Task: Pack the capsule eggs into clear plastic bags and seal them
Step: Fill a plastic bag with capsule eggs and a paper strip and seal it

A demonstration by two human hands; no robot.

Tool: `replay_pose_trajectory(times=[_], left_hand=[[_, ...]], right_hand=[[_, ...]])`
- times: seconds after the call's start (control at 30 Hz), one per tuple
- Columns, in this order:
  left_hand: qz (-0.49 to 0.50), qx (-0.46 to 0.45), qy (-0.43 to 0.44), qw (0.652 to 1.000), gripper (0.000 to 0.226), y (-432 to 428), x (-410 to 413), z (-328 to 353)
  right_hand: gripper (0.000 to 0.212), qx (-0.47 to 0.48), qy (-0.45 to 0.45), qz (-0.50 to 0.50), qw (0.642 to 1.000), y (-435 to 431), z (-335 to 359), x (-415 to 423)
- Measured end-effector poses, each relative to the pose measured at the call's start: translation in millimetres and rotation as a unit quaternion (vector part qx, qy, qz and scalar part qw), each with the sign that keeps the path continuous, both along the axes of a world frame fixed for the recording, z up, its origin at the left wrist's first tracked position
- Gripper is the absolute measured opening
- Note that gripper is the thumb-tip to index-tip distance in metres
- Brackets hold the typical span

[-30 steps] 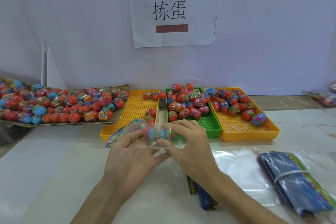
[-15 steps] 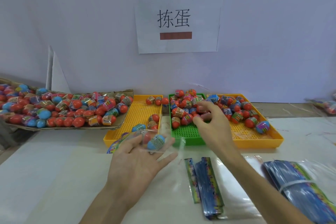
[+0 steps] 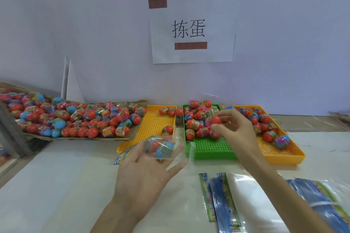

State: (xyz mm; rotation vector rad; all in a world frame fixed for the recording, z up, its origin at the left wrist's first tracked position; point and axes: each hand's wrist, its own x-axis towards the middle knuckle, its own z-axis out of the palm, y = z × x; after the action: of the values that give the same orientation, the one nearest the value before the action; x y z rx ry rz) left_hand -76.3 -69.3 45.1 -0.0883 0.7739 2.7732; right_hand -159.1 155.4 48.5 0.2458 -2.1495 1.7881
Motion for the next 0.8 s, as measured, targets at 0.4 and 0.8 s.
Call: replay_pose_trajectory(times=[0.4,0.8], left_hand=[[0.185,0.037,-0.025,0.982,0.052,28,48,8],[0.296,-0.052,-0.096,0.949,0.077,57,63,-6]], right_hand=[[0.022,0.027,-0.021,0.243,0.969,-31,6,65],[0.020,0.103,0.009,0.334,0.937,-31,10,71]])
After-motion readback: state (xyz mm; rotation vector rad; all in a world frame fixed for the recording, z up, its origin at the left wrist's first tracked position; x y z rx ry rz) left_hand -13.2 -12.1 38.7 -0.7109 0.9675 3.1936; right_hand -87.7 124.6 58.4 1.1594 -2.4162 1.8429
